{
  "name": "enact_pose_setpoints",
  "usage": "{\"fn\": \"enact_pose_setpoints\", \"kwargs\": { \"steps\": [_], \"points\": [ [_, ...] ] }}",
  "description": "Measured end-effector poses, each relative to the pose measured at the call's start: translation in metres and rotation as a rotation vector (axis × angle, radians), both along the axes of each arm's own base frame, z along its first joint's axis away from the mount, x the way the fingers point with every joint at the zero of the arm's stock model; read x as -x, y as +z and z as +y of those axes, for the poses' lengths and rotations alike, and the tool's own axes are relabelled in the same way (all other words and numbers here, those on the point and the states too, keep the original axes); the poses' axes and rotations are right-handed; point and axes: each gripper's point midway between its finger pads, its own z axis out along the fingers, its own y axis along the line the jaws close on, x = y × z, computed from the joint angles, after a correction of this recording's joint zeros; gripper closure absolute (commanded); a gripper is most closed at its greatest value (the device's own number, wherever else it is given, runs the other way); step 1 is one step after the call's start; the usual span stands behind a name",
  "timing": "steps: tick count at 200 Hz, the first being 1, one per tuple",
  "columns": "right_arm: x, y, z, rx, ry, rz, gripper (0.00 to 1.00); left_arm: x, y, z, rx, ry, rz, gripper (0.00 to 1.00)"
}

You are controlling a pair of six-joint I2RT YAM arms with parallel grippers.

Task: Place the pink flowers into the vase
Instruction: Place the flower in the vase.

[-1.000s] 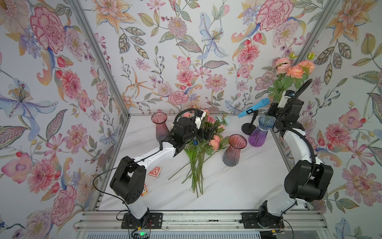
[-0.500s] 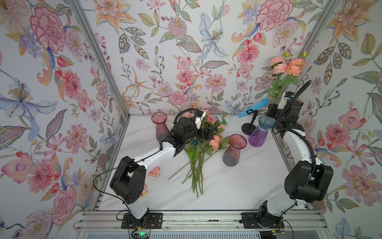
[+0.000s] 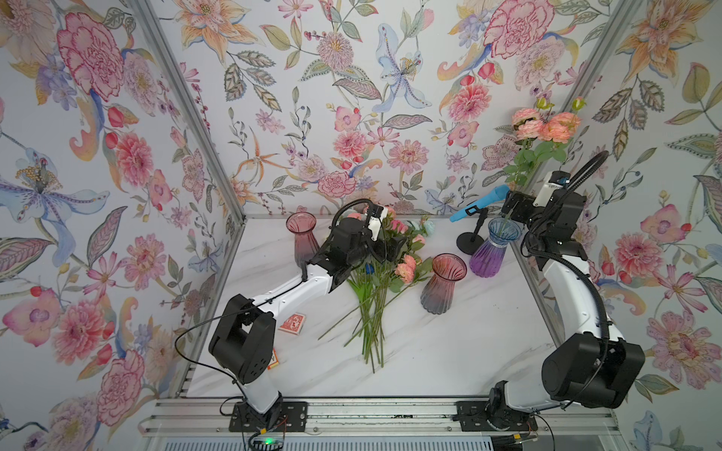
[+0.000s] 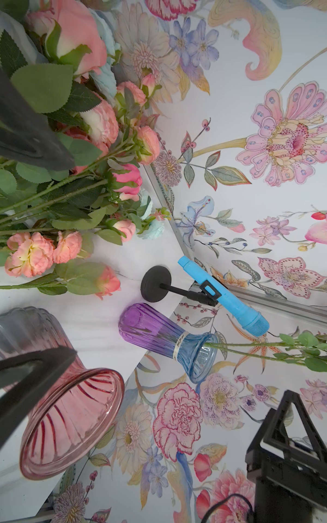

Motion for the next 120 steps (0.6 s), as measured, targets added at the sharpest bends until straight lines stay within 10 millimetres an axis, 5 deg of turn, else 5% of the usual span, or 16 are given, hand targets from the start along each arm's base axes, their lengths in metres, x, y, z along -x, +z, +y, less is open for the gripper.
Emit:
{"fn": "enact_pose_setpoints", "kwargs": {
  "steps": [46,77,120],
  "points": [
    [0.019,0.020,0.055,-0.003,0.121,-0.034,0.01,-0.011,-0.050,-0.007,-0.107,0.005,0.146,0.00],
    [0.030,0.020,0.093,0.002,0.219,-0.025,0.01,-0.002,-0.096,-0.007,-0.195,-0.027,0.265,0.00],
    [0.035,-0.002,0.101,-0.007,0.244,0.032,0.01,0.020,-0.124,-0.016,-0.286,-0.099,0.316,0.06]
  ]
}}
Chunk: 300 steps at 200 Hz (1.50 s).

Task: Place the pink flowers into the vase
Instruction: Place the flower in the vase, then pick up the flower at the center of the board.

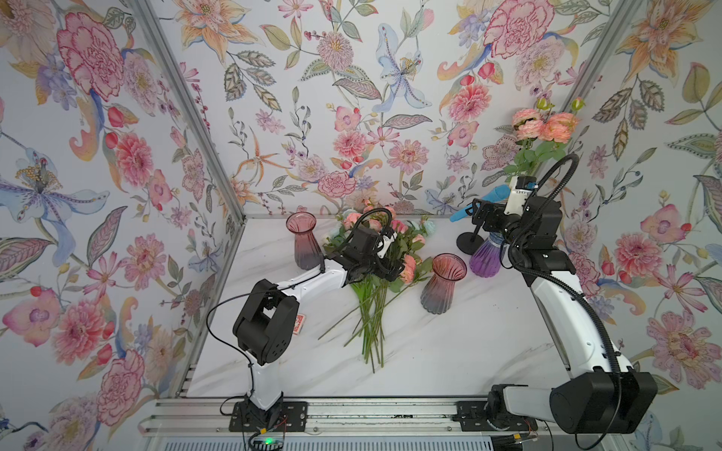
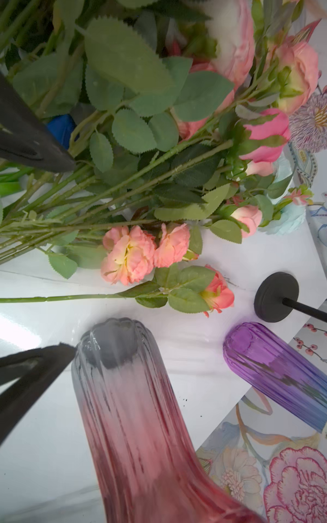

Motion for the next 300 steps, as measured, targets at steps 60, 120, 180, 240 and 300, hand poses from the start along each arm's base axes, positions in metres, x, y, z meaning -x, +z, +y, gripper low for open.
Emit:
{"fn": "enact_pose_setpoints", "kwargs": {
  "steps": [60,120,180,240,300],
  "points": [
    [0.012,-0.002,-0.005,-0.002,-0.004,0.011,0.01,0.029,-0.047,-0.031,-0.128,-0.135,0.023,0.17],
    [0.023,0.011,0.000,-0.012,0.028,-0.017,0.01,0.031,-0.085,-0.028,-0.216,-0.146,0.043,0.35],
    [0.025,0.008,0.003,-0.017,0.045,-0.001,0.01,0.030,-0.099,-0.027,-0.241,-0.144,0.054,0.46],
    [0.025,0.008,0.003,-0.017,0.045,-0.001,0.01,0.029,-0.112,-0.031,-0.252,-0.150,0.071,0.59],
    [0.025,0.008,0.003,-0.022,0.044,0.000,0.01,0.031,-0.112,-0.033,-0.243,-0.160,0.076,0.71]
  ]
}}
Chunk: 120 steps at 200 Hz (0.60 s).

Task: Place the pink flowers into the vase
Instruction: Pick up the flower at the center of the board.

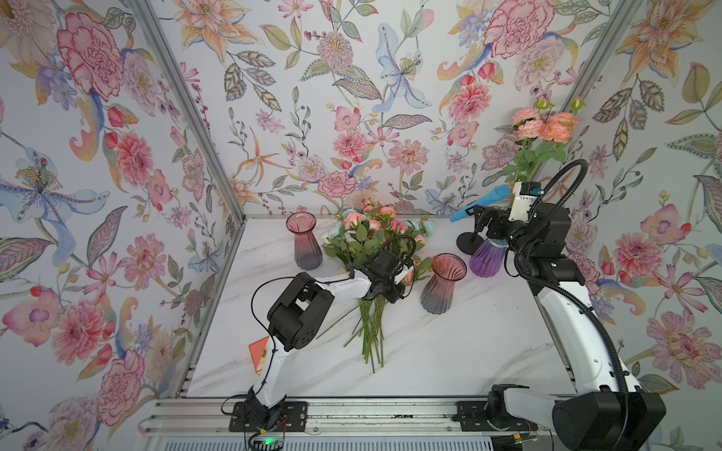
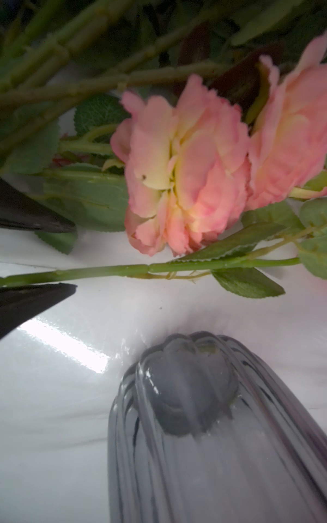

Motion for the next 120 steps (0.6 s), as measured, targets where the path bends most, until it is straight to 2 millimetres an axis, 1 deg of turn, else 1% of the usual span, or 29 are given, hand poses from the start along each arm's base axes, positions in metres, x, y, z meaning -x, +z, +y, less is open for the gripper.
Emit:
{"fn": "enact_pose_setpoints", "kwargs": {
  "steps": [43,61,72,80,98,110,120],
  "points": [
    [0.000,-0.001,0.001,-0.004,0.006,0.003,0.01,-0.001,0.003,-0.004,0.019,-0.010,-0.006,0.83],
    [0.000,-0.001,0.001,-0.009,0.006,0.005,0.00,0.001,0.004,-0.005,0.026,-0.014,0.000,0.94],
    [0.000,-0.001,0.002,-0.012,0.009,0.006,0.01,0.001,0.004,-0.005,0.025,-0.018,-0.002,0.96],
    [-0.001,-0.002,0.003,-0.016,0.012,0.009,0.01,0.001,0.004,-0.005,0.023,-0.020,-0.004,1.00],
    [-0.002,-0.005,0.007,-0.023,0.027,0.018,0.01,0.000,0.005,-0.004,0.016,-0.018,-0.006,1.00],
    [-0.002,-0.007,0.011,-0.026,0.039,0.023,0.01,-0.003,0.009,-0.003,0.011,-0.009,-0.017,1.00],
    [-0.003,-0.008,0.014,-0.027,0.048,0.028,0.01,-0.008,0.017,-0.002,0.019,0.001,-0.028,1.00]
  ]
}}
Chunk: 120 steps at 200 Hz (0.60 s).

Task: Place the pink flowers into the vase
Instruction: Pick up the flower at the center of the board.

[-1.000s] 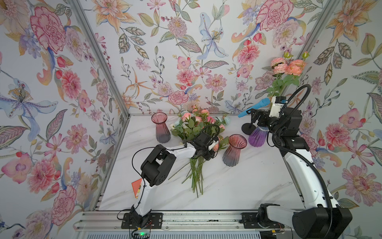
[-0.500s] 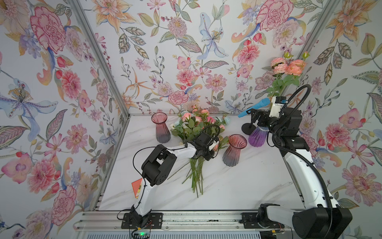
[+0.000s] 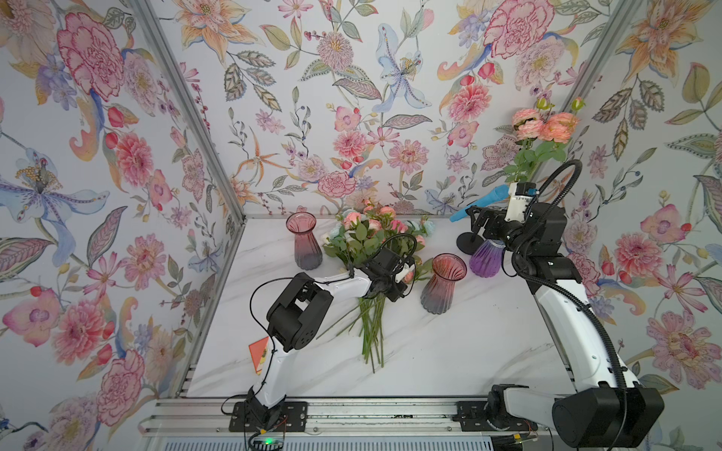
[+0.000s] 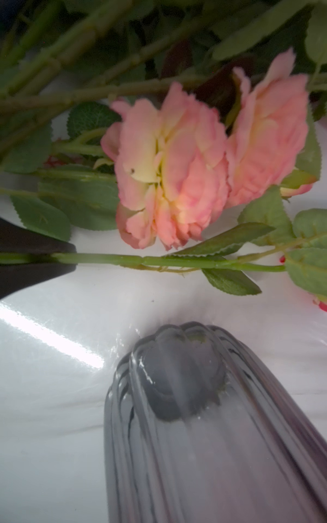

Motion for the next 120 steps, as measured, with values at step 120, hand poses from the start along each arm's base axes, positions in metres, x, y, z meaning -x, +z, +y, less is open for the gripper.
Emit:
{"fn": "enact_pose_setpoints", "kwargs": {
  "steps": [120],
  "points": [
    [-0.007,0.012,0.077,-0.029,0.203,0.017,0.01,-0.088,0.217,0.066,0.538,0.285,-0.327,1.00]
  ]
}}
